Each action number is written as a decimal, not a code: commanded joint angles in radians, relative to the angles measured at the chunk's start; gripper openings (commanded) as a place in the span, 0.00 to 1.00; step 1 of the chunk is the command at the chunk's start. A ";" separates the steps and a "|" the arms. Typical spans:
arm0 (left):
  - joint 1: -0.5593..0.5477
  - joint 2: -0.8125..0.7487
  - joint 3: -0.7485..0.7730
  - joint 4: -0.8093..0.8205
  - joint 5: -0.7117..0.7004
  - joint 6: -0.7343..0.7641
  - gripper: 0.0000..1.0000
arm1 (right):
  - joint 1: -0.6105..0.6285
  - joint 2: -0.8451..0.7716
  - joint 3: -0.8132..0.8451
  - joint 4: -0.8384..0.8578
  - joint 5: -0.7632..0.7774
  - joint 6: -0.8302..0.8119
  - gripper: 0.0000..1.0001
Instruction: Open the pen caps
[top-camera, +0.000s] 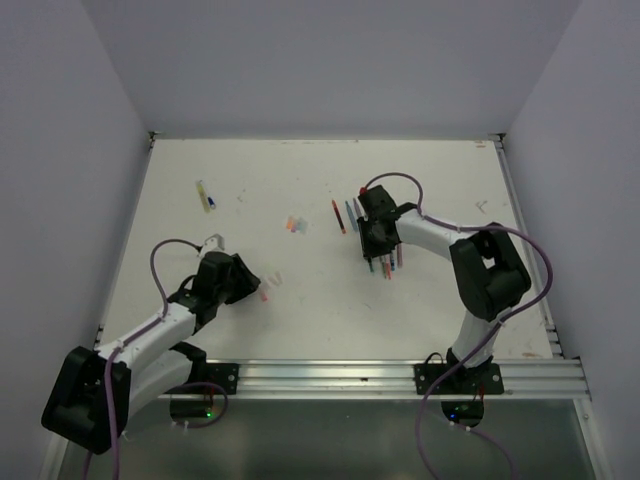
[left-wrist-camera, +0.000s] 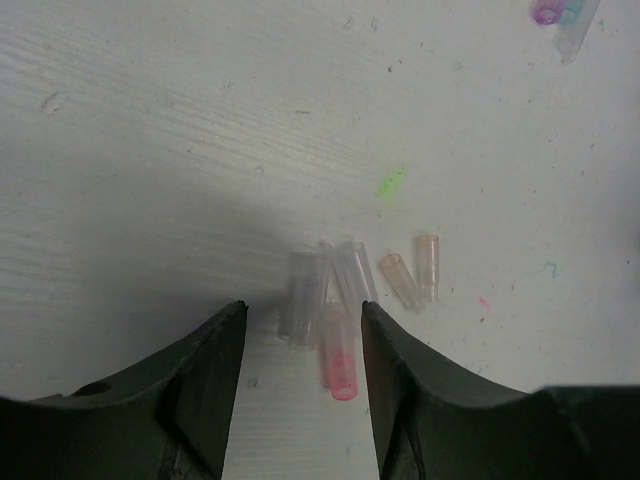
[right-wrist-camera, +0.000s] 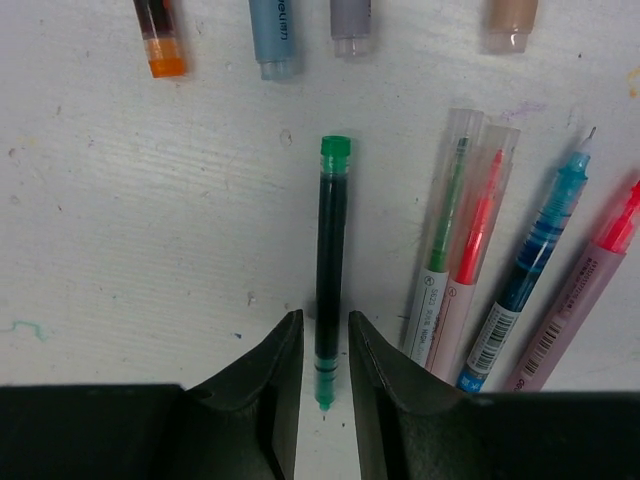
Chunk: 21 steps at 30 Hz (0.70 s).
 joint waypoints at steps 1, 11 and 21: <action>0.005 -0.023 0.025 -0.101 -0.058 0.006 0.54 | 0.012 -0.087 0.000 -0.003 0.018 -0.016 0.29; 0.030 0.082 0.400 -0.186 -0.270 0.137 0.74 | 0.031 -0.242 0.030 -0.103 0.024 -0.034 0.36; 0.218 0.457 0.776 -0.184 -0.392 0.249 0.74 | 0.070 -0.302 -0.059 -0.055 -0.057 -0.018 0.40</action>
